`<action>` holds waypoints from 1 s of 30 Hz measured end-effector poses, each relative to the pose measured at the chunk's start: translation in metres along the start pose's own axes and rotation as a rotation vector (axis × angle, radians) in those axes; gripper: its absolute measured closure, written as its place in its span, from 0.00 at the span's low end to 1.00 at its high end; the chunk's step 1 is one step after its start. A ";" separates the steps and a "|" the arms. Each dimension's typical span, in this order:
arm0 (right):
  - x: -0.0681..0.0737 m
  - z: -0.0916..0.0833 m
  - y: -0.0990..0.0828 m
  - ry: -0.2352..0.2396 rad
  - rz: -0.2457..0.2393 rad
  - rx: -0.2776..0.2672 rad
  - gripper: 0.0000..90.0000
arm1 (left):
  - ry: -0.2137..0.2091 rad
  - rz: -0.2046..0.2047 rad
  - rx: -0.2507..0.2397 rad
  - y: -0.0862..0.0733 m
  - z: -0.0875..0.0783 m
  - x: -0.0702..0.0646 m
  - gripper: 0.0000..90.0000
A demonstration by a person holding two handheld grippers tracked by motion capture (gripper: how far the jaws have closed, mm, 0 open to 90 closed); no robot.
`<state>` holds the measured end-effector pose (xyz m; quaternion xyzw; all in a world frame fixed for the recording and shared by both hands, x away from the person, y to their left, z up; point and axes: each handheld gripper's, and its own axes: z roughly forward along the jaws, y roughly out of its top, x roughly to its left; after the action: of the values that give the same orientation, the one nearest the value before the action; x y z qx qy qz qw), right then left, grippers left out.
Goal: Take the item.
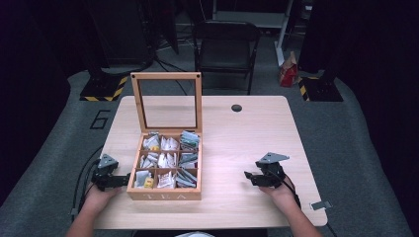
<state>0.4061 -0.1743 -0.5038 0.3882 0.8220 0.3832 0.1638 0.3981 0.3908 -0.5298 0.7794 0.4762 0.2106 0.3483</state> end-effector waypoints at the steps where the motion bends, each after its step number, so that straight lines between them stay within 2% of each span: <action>1: 0.000 -0.001 0.001 0.000 -0.012 0.002 0.37 | 0.000 0.000 0.000 0.000 0.000 0.000 0.17; 4: 0.001 -0.004 0.004 0.003 -0.022 -0.003 0.37 | 0.001 0.001 0.001 0.000 0.000 0.000 0.17; 8: 0.002 -0.011 0.012 0.028 0.011 -0.021 0.37 | 0.002 0.001 0.000 0.000 0.000 0.000 0.17; 16: 0.003 -0.019 0.023 0.026 -0.002 -0.022 0.37 | 0.002 0.001 0.000 0.000 0.000 0.000 0.17; 20: 0.006 -0.024 0.028 0.041 0.003 -0.031 0.38 | 0.003 0.001 0.000 0.000 0.000 0.000 0.17; 24: 0.011 -0.028 0.035 0.062 -0.034 -0.040 0.38 | 0.002 0.001 0.000 0.000 0.000 0.000 0.17; 30: 0.020 -0.031 0.045 0.090 -0.057 -0.053 0.38 | 0.003 0.001 0.000 0.000 0.000 0.000 0.17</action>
<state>0.3989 -0.1566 -0.4488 0.3427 0.8288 0.4171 0.1474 0.3978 0.3908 -0.5298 0.7795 0.4763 0.2118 0.3474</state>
